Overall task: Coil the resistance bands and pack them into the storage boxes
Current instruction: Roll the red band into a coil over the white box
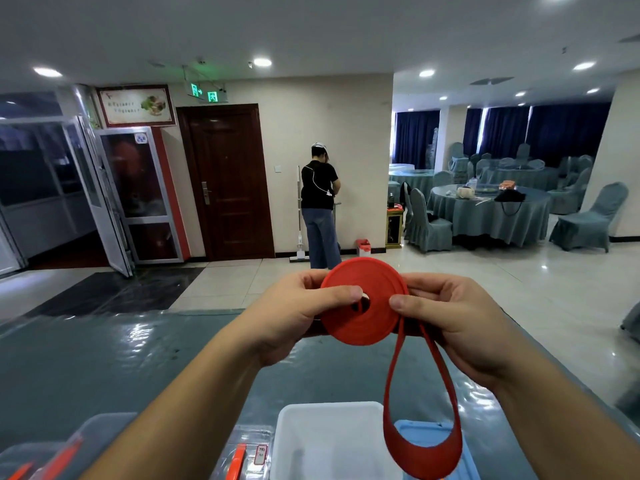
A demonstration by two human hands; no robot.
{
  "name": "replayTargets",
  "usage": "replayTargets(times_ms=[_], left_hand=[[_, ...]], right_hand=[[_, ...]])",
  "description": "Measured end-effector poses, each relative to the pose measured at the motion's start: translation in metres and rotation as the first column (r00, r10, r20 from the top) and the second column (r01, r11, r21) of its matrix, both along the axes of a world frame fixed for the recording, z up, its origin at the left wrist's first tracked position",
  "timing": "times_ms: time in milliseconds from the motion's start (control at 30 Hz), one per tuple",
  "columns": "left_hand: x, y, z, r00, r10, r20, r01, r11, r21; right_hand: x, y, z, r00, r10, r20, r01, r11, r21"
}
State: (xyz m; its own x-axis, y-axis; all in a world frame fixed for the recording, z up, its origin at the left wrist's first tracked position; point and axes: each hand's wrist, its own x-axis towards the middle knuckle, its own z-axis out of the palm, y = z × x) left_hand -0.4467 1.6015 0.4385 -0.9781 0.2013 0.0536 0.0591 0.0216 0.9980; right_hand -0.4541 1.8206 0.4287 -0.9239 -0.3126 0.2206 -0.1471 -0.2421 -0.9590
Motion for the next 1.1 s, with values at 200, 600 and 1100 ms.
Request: replayTargets(times_ms=[200,600,1100], left_hand=[[-0.001,0.008,-0.004,0.995,0.097,-0.031,-0.093,0.99,0.103],[-0.002,0.007,-0.004,0.995,0.102,0.006,-0.102,0.991,0.087],[-0.005,0.011,-0.007,0.993,0.105,0.059,-0.109,0.991,0.075]], right_hand=[[-0.005,-0.002,-0.002,1.0,-0.01,0.017,0.011,0.997,-0.074],[-0.007,0.0,-0.007,0.998,-0.043,0.046,0.049,0.991,-0.125],[-0.011,-0.006,-0.012,0.995,-0.079,-0.064,0.071,0.991,-0.11]])
